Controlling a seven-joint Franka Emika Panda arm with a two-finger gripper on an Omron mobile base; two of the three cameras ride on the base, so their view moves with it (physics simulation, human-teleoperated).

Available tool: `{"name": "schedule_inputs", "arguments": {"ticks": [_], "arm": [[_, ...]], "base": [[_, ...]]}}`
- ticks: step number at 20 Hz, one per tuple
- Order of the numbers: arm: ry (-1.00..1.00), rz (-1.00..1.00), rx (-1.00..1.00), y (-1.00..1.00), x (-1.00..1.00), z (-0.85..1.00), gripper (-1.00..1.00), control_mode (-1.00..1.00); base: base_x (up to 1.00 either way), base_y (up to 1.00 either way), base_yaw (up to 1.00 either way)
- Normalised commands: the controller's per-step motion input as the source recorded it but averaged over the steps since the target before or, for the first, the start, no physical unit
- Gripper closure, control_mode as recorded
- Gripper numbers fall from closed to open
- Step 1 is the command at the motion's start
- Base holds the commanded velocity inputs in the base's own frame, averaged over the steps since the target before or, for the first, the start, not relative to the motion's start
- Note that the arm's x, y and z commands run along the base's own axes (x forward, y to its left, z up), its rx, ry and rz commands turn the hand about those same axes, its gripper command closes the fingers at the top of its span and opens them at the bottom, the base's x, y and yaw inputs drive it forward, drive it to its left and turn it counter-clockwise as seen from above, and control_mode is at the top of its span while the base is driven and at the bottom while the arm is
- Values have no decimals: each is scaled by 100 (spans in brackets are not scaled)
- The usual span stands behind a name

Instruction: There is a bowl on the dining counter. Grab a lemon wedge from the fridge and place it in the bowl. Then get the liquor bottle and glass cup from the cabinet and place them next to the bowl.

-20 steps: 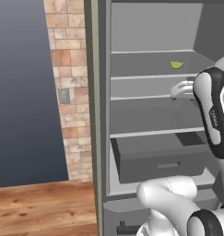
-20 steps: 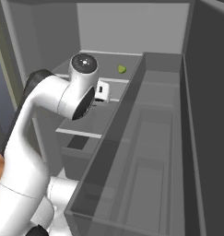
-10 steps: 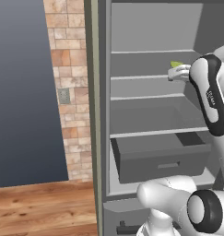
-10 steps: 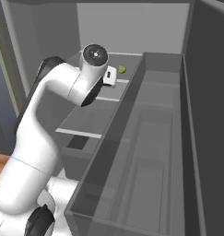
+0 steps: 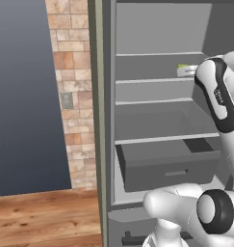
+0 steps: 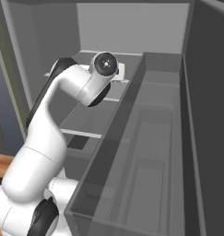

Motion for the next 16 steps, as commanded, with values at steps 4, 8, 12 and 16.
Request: {"name": "schedule_inputs", "arguments": {"ticks": [4,8,12,16], "arm": [[-12,0,-1,-2,5,19,-100,-100],[0,0,0,0,0,-1,-100,-100],[0,0,0,0,0,0,-100,-100],[0,0,0,-10,-1,2,-100,-100]], "base": [[0,0,0],[0,0,0],[0,0,0],[0,0,0]]}}
